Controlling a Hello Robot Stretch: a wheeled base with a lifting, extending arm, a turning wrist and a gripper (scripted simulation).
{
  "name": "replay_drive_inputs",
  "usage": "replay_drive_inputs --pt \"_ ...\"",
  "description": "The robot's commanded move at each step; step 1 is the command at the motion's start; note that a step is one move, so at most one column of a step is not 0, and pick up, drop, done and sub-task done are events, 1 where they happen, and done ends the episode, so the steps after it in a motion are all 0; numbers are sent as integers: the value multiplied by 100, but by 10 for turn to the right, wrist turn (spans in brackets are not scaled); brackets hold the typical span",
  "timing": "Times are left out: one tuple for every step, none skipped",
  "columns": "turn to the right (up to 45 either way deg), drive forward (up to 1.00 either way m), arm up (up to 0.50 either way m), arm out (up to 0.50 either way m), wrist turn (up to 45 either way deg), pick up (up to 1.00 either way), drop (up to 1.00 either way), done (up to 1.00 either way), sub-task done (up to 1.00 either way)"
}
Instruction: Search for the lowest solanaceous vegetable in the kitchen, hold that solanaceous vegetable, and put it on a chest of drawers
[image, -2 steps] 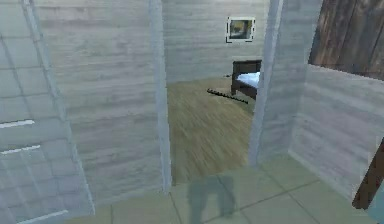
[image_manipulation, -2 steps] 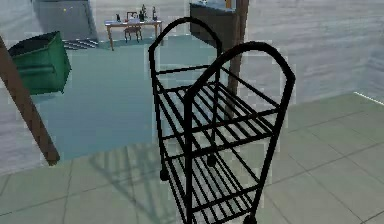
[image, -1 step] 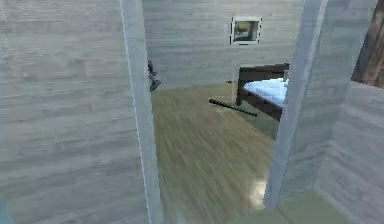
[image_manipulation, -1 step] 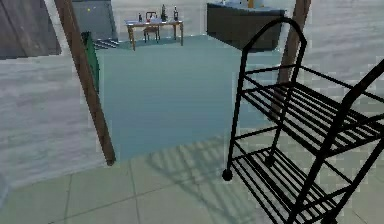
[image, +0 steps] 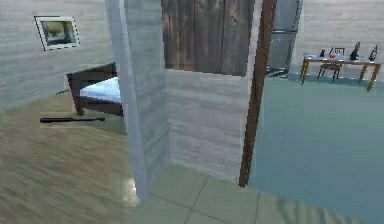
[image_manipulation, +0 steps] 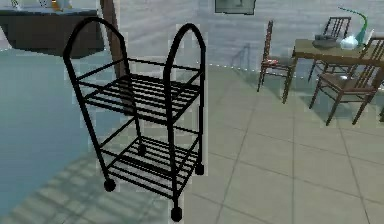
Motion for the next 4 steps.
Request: replay_drive_inputs --pt "450 0 0 0 0 0 0 0 0" --pt "330 0 0 0 0 0 0 0 0" --pt "0 20 0 0 0 0 0 0 0" --pt "-450 0 0 0 0 0 0 0 0"
